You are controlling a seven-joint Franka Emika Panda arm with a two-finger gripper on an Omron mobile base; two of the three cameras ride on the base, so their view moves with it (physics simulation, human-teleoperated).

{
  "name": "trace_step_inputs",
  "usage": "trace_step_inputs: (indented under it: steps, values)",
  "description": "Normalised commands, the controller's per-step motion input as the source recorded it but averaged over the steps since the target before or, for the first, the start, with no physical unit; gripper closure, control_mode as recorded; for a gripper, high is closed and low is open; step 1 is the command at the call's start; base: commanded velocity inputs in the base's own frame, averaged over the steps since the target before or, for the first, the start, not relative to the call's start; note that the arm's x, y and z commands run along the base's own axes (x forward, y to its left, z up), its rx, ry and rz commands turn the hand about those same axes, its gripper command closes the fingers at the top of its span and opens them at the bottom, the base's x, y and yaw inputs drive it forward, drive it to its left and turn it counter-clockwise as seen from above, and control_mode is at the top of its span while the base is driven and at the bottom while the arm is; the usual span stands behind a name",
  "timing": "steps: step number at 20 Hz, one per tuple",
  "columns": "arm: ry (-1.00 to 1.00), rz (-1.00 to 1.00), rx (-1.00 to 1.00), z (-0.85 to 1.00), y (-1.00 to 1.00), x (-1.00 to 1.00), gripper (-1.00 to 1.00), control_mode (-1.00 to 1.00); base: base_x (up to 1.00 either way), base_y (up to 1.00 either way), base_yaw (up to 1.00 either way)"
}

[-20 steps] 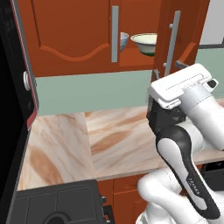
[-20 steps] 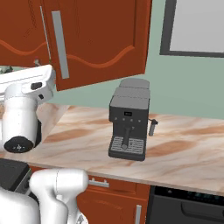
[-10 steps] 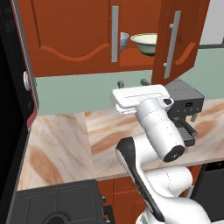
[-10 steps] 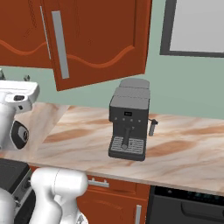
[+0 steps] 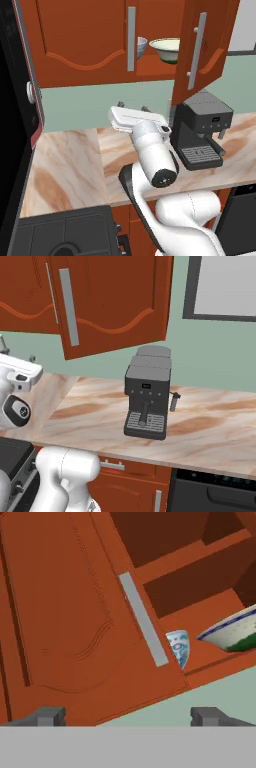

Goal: Move the bowls from the cabinet to the plates on the dining table.

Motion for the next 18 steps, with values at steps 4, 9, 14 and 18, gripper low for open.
trace_step_inputs:
  steps: [4,9,14,18]
  values:
    - [0.25,0.00,0.18,-0.27,0.08,0.00,-1.00,-1.00,0.00,0.00,0.00]
    - [0.29,0.00,0.20,-0.19,0.02,0.00,-1.00,-1.00,0.00,0.00,0.00]
    - [0.37,0.00,0.18,-0.03,0.00,0.00,-1.00,-1.00,0.00,0.00,0.00]
    - [0.35,0.00,0.17,0.00,0.00,0.00,-1.00,-1.00,0.00,0.00,0.00]
